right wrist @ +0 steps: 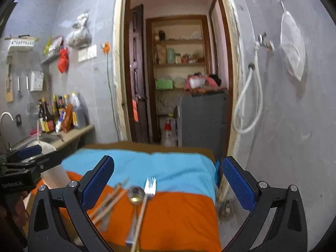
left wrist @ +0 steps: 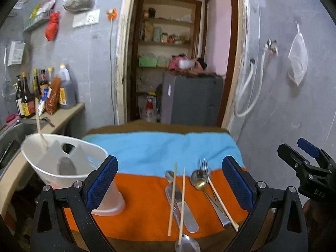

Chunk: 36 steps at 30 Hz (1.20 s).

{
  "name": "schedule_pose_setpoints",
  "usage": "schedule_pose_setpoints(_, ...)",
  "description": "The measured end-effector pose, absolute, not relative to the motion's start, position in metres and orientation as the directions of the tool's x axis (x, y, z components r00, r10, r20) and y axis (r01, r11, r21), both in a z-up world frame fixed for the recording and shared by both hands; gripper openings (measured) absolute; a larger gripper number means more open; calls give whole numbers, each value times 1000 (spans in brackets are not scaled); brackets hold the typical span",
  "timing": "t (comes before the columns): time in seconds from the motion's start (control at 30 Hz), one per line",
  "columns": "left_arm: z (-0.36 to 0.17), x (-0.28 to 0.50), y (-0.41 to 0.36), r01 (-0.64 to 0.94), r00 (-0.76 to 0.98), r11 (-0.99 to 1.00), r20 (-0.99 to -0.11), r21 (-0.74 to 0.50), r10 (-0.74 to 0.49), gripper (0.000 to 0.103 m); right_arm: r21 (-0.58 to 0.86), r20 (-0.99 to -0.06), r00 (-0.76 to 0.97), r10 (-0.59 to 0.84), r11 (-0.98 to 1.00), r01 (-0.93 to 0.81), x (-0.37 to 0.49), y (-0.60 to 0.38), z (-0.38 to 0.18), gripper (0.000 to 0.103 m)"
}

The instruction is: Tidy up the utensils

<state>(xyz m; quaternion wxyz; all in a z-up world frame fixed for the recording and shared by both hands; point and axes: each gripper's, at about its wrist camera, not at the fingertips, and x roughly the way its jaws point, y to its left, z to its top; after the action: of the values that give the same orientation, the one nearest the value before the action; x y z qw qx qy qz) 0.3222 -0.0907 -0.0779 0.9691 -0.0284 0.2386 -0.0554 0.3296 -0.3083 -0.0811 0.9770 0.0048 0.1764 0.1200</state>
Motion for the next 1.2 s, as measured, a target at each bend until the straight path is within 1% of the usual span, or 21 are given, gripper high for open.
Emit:
schedule_pose_setpoints(0.23, -114, 357, -101, 79, 831, 995, -548, -55, -97, 97, 103, -439, 864, 248, 969, -226, 348, -322, -115, 102)
schedule_pose_setpoints(0.33, -126, 372, -99, 68, 808, 996, -582, -65, -94, 95, 134, -495, 824, 275, 961, -241, 360, -320, -128, 94)
schedule_pose_setpoints(0.37, -129, 375, -98, 66, 801, 995, -591, -70, -95, 93, 143, -508, 812, 286, 958, -248, 363, -319, -131, 90)
schedule_pose_setpoints(0.47, -140, 389, -99, 63, 775, 995, -625, -73, -95, 84, 172, -557, 766, 322, 947, -272, 375, -313, -143, 77)
schedule_pose_setpoints(0.53, -148, 398, -103, 74, 755, 995, -648, -67, -100, 73, 173, -586, 737, 337, 941, -292, 381, -308, -150, 67)
schedule_pose_setpoints(0.57, -152, 401, -105, 79, 748, 995, -657, -61, -100, 71, 169, -601, 723, 342, 938, -303, 384, -305, -154, 65)
schedule_pose_setpoints(0.6, -156, 404, -106, 86, 738, 995, -667, -58, -103, 67, 171, -612, 709, 351, 934, -315, 386, -302, -157, 59)
schedule_pose_setpoints(0.63, -159, 406, -107, 90, 733, 994, -672, -58, -105, 62, 175, -620, 697, 360, 929, -325, 389, -300, -160, 57)
schedule_pose_setpoints(0.67, -162, 409, -107, 94, 724, 994, -681, -57, -108, 60, 179, -629, 684, 369, 925, -334, 391, -297, -162, 53)
schedule_pose_setpoints(0.7, -166, 413, -108, 96, 714, 994, -692, -59, -110, 56, 184, -636, 671, 380, 920, -346, 393, -295, -164, 49)
schedule_pose_setpoints(0.73, -168, 416, -108, 96, 705, 993, -700, -64, -113, 50, 187, -643, 659, 389, 915, -358, 395, -293, -166, 47)
schedule_pose_setpoints(0.77, -172, 420, -107, 95, 691, 993, -713, -74, -119, 44, 188, -652, 645, 398, 909, -371, 397, -290, -168, 43)
schedule_pose_setpoints(0.8, -175, 424, -105, 91, 678, 992, -725, -85, -125, 41, 188, -660, 633, 405, 905, -383, 400, -287, -170, 39)
schedule_pose_setpoints(0.93, -185, 439, -99, 74, 626, 988, -764, -139, -154, 31, 190, -691, 587, 422, 890, -415, 407, -277, -175, 32)
schedule_pose_setpoints(1.0, -189, 445, -95, 70, 603, 983, -778, -169, -177, 29, 194, -711, 560, 427, 883, -427, 412, -273, -179, 29)
schedule_pose_setpoints(1.1, -195, 452, -92, 69, 567, 979, -800, -192, -197, 24, 199, -733, 529, 427, 878, -435, 415, -270, -185, 25)
schedule_pose_setpoints(1.2, -194, 451, -94, 81, 562, 979, -803, -188, -201, 22, 204, -748, 507, 429, 875, -439, 419, -267, -187, 21)
